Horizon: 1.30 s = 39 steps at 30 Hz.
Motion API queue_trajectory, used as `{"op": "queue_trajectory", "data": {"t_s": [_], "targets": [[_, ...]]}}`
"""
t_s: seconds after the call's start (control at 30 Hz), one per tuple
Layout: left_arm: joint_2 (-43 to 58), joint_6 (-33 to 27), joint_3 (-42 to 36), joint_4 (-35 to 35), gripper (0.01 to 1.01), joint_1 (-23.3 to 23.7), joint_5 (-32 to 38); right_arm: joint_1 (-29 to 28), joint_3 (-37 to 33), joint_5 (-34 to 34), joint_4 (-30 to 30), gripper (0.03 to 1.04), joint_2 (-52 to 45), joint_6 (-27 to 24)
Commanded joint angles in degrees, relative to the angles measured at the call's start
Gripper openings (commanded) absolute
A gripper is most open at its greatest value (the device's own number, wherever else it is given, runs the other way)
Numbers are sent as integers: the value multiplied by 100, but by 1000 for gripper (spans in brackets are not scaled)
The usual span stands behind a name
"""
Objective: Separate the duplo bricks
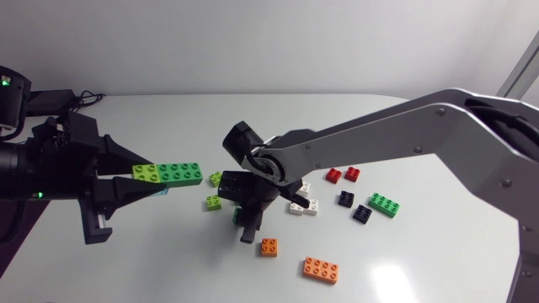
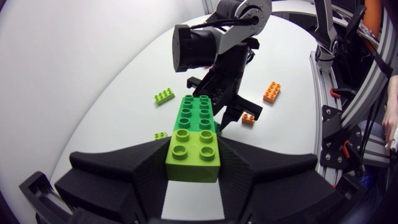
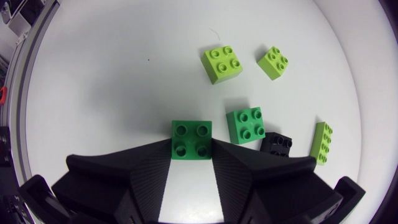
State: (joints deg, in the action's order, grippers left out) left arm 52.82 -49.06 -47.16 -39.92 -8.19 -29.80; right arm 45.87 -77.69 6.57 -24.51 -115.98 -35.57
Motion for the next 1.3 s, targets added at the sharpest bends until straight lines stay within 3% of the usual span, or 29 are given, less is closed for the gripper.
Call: {"op": "queue_trajectory", "data": {"t_s": [0.0, 0.1, 0.17, 0.5, 0.7, 0.97, 1.27], "targets": [[-8, -148, 22, -42, 318, 63, -43, 45, -80, -50, -150, 618, -126, 59], [9, -174, 40, -42, 318, 71, -52, 54, -36, -42, -159, 820, -47, 94], [18, -174, 40, -33, 318, 71, -52, 45, 26, -33, -159, 893, 76, 103], [71, -315, 154, -68, 318, -8, -87, -113, 764, 266, -159, 893, 2036, 147], [176, -332, 268, -42, 318, -298, -96, 19, 1045, 758, -203, 893, 2932, 165], [176, -289, 347, -200, 318, -904, -131, 467, 1098, 934, -177, 893, 3135, 165], [185, -218, 347, -253, 318, -1221, -140, 757, 1125, 978, -133, 890, 3091, 173]]}}
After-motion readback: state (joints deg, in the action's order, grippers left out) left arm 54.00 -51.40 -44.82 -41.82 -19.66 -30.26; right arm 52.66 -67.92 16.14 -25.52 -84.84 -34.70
